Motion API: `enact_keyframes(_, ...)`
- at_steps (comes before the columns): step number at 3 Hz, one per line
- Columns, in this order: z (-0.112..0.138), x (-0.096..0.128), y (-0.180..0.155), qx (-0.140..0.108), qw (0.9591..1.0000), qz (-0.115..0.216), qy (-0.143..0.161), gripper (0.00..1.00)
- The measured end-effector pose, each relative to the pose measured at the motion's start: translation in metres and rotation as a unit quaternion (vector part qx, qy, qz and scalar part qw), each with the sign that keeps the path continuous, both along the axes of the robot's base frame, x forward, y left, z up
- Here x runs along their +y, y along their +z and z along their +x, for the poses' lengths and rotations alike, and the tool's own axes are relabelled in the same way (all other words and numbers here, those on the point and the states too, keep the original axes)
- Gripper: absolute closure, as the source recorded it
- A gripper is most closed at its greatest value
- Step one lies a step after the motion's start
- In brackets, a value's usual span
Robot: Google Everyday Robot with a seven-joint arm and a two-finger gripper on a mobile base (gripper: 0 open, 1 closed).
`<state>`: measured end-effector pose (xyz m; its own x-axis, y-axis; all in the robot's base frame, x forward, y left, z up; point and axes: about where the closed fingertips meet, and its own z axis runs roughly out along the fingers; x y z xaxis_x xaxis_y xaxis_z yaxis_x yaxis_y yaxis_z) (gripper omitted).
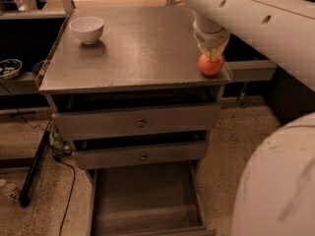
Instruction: Pick apple from bottom drawer and place on counter
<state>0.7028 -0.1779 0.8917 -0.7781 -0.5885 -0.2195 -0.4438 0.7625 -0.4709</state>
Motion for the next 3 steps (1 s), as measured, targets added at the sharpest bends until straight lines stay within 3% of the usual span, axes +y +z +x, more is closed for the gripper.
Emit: enact_keyframes(3, 0.0000, 0.0000, -0.0001, 0.000, 1.0000, 0.000, 0.000, 0.34)
